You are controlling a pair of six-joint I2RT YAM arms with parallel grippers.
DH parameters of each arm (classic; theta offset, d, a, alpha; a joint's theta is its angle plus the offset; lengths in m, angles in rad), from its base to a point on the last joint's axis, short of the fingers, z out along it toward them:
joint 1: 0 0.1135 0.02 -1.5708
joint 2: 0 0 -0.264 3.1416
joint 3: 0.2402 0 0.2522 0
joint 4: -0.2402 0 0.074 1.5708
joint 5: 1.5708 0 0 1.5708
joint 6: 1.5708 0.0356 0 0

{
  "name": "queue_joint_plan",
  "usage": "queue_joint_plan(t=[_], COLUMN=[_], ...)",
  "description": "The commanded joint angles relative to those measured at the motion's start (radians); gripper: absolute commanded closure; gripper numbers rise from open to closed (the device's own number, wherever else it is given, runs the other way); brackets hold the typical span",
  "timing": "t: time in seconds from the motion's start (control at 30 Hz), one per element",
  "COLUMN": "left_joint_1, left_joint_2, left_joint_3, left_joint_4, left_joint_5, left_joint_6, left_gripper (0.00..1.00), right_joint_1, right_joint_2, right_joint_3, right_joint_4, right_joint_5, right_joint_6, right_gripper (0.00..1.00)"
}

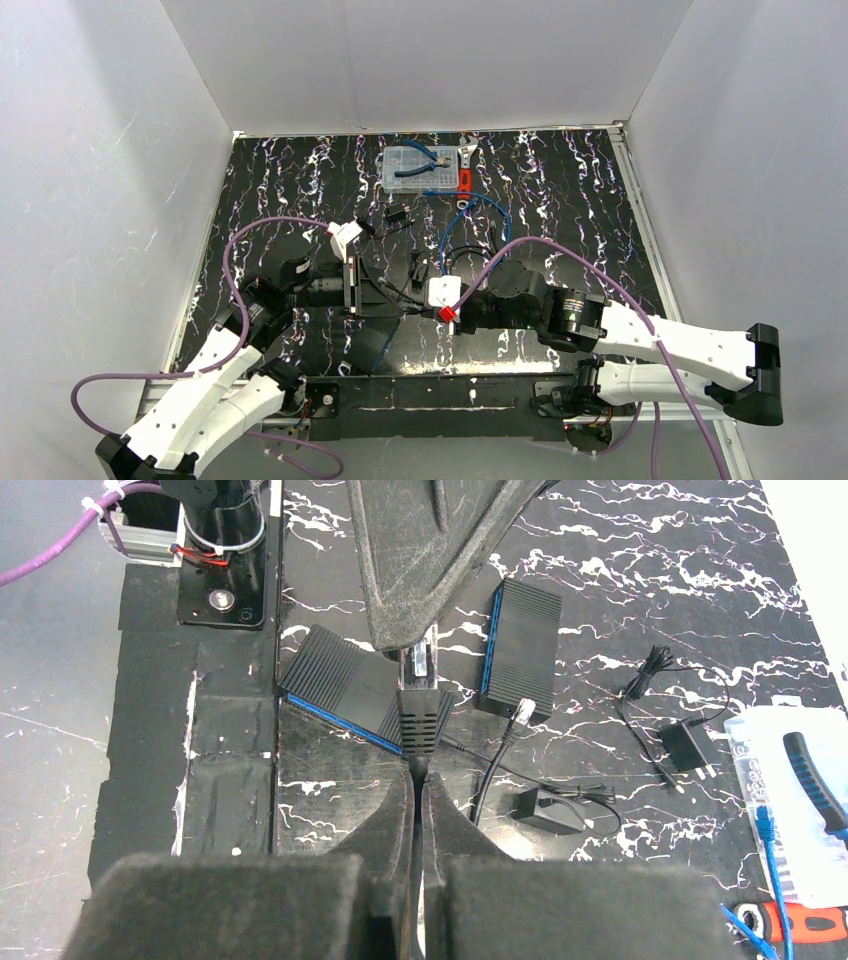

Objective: Insert the plug into the switch port
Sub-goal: Pick up the connector from the center of the board.

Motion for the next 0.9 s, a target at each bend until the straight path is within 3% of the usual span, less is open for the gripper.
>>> queue_joint_plan(t=[0.0, 0.33, 0.47, 0.67, 0.87], left_joint_1=[-0.004, -0.004, -0.004, -0.004, -0.004], left_joint_2=[0.003, 0.027, 0.035, 0.035, 0.027], left_joint_3=[-0.009, -0.012, -0.009, -0.010, -0.022], left_joint_4=[0.000, -0.002, -0.011, -0.002, 0.040], left_joint_5=[0.030, 0.035, 0.032, 0.036, 0.055], left_joint_6=[0.014, 0.024, 0.032, 0.034, 0.018], left_gripper=[0.82, 1.00, 1.00, 1.00, 1.00], right_joint_1=[0.005, 0.008, 0.009, 0.009, 0.009], right_joint_2=[-0.004, -0.038, -0.056, -0.079, -0.084], right_joint_3=[0.046, 0.031, 0.026, 0.013, 0.004], right_joint_4=[0.045, 0.048, 0.050, 0.062, 0.092], right_joint_5=[-0.015, -0.046, -0.045, -0.057, -0.101], right_joint_6=[0.000, -0.028, -0.043, -0.059, -0.061], right_gripper=[0.99, 0.99, 0.98, 0.70, 0.58])
